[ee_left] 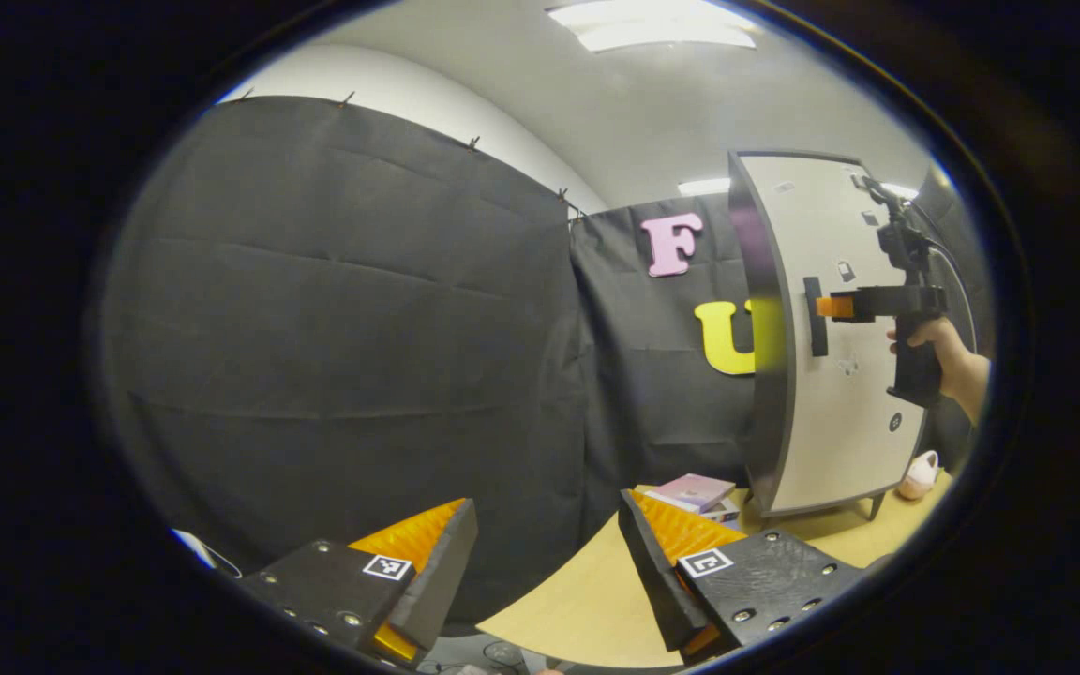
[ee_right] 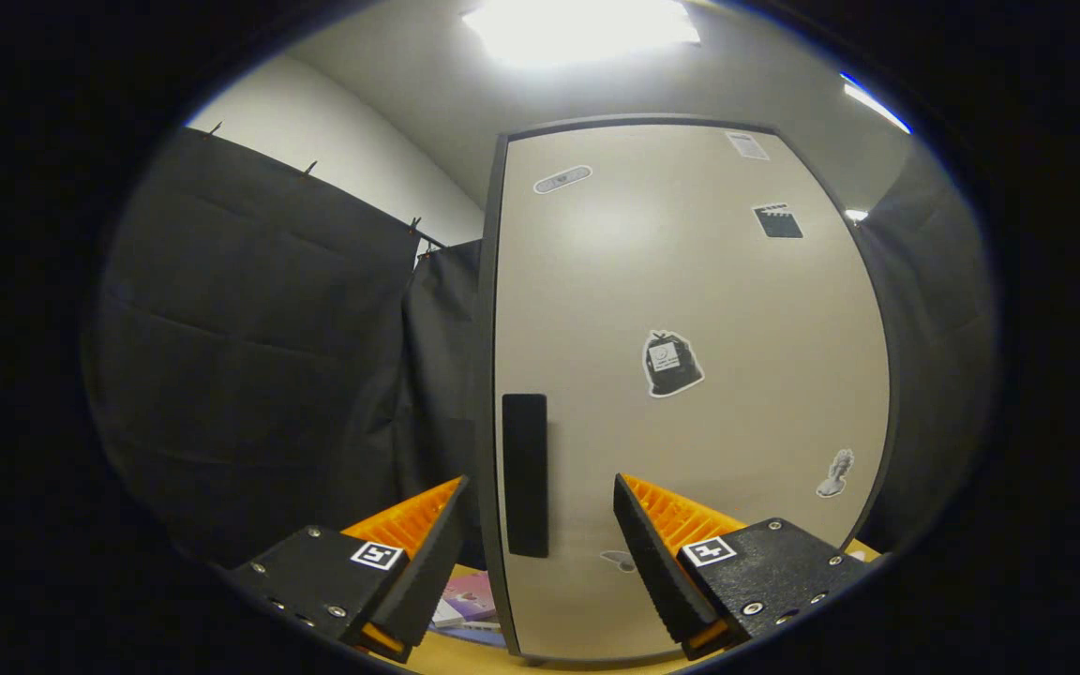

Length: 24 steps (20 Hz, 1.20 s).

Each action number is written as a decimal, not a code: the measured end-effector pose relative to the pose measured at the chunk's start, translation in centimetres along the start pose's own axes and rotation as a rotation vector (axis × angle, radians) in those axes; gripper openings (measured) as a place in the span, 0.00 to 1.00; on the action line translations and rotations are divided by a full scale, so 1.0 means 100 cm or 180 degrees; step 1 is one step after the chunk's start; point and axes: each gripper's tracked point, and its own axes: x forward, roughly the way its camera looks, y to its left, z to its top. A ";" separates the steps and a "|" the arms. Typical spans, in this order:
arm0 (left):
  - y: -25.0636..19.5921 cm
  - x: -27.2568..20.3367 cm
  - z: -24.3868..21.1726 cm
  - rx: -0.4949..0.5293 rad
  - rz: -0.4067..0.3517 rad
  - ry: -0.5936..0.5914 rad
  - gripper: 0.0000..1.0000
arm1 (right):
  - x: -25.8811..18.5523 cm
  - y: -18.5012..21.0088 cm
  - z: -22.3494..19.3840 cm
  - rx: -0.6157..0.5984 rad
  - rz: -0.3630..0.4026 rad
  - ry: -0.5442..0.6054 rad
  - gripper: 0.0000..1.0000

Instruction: Open the cabinet door with the right hand, grasp the bottle in the cabinet with the left hand and place it on the coaster, then close the cabinet door with the right hand.

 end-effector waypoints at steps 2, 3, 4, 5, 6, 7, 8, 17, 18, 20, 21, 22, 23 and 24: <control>0.007 0.002 -0.004 -0.0008 0.0012 0.0023 0.92 | 0.014 0.006 -0.003 -0.0019 -0.0032 0.0042 0.89; 0.010 0.003 -0.005 -0.0012 0.0016 0.0030 0.92 | 0.022 0.006 -0.004 -0.0029 -0.0070 0.0064 0.86; 0.013 0.004 -0.006 -0.0017 0.0023 0.0023 0.92 | 0.029 0.004 -0.007 -0.0034 -0.0130 0.0093 0.83; 0.016 0.005 -0.005 -0.0031 0.0032 0.0014 0.83 | 0.035 0.002 -0.011 -0.0043 -0.0189 0.0140 0.75; 0.017 0.005 -0.006 -0.0052 0.0034 0.0015 0.87 | 0.041 0.001 -0.013 -0.0070 -0.0233 0.0184 0.71; 0.018 0.006 -0.006 -0.0075 0.0032 0.0024 0.87 | 0.046 -0.001 -0.016 -0.0110 -0.0278 0.0227 0.63; 0.020 0.007 -0.007 -0.0097 0.0031 0.0034 0.87 | 0.050 -0.001 -0.020 -0.0147 -0.0270 0.0289 0.59; 0.010 0.028 -0.008 -0.0135 -0.0148 0.0037 0.92 | 0.048 0.005 -0.016 -0.0061 -0.0202 0.0434 0.17; 0.004 0.033 -0.009 -0.0132 -0.0179 0.0030 0.87 | 0.048 0.005 -0.018 -0.0063 -0.0178 0.0447 0.17; -0.006 0.039 -0.010 -0.0125 -0.0243 0.0018 0.92 | 0.045 0.006 -0.018 -0.0026 -0.0115 0.0483 0.17; -0.011 0.041 -0.010 -0.0120 -0.0272 0.0014 0.92 | 0.042 0.006 -0.017 -0.0014 -0.0082 0.0502 0.17; -0.015 0.039 -0.009 -0.0117 -0.0301 0.0006 0.87 | 0.039 0.006 -0.016 0.0006 -0.0047 0.0509 0.17; -0.019 0.040 -0.007 -0.0112 -0.0330 0.0004 0.92 | 0.036 0.007 -0.015 0.0025 -0.0003 0.0525 0.17; -0.024 0.040 -0.006 -0.0106 -0.0362 0.0000 0.87 | 0.033 0.007 -0.014 0.0046 0.0040 0.0533 0.17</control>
